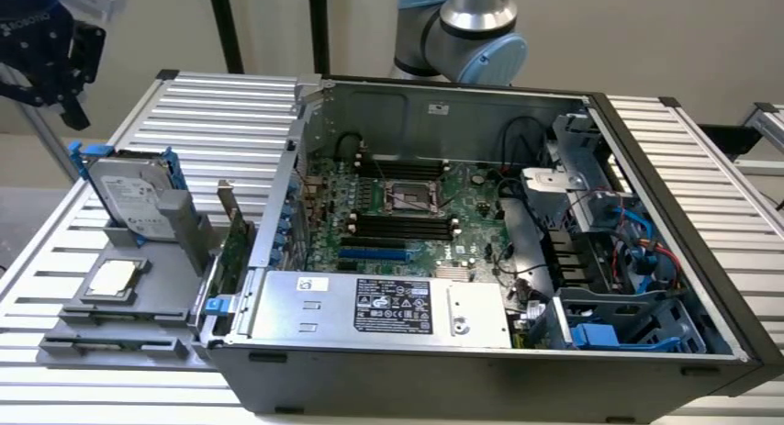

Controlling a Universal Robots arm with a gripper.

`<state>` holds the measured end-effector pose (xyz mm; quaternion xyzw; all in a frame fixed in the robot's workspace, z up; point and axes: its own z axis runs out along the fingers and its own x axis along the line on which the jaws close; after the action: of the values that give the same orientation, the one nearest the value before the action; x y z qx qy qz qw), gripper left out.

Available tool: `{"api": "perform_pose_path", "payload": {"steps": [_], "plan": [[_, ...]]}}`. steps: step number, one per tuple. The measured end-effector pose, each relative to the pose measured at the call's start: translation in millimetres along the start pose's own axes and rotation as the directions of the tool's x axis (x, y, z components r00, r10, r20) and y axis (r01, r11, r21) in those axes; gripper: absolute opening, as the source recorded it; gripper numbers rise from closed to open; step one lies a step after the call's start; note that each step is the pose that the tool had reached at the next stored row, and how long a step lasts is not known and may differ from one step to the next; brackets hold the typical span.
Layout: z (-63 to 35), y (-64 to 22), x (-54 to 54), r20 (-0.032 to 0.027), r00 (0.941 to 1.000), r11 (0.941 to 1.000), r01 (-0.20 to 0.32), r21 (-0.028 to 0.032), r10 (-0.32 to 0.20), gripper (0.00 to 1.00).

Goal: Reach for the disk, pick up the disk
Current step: 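Pick up the disk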

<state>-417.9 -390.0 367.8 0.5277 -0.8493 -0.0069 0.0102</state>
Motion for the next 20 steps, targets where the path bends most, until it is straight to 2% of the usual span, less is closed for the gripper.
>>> {"api": "perform_pose_path", "payload": {"steps": [4, 9, 13, 20], "plan": [[1.1, 0.0, 0.0, -0.0017, 0.9974, 0.9974, 0.072, 0.0007, -0.072, 0.11], [2.7, 0.0, 0.0, -0.0035, 0.9869, 0.9869, 0.162, 0.0023, -0.162, 0.11], [4.0, -0.1, 0.0, -0.0046, 0.9725, 0.9724, 0.233, 0.0050, -0.233, 0.11], [4.9, -0.1, -0.1, -0.0069, 0.9406, 0.9405, 0.340, 0.0074, -0.340, 0.11]]}}
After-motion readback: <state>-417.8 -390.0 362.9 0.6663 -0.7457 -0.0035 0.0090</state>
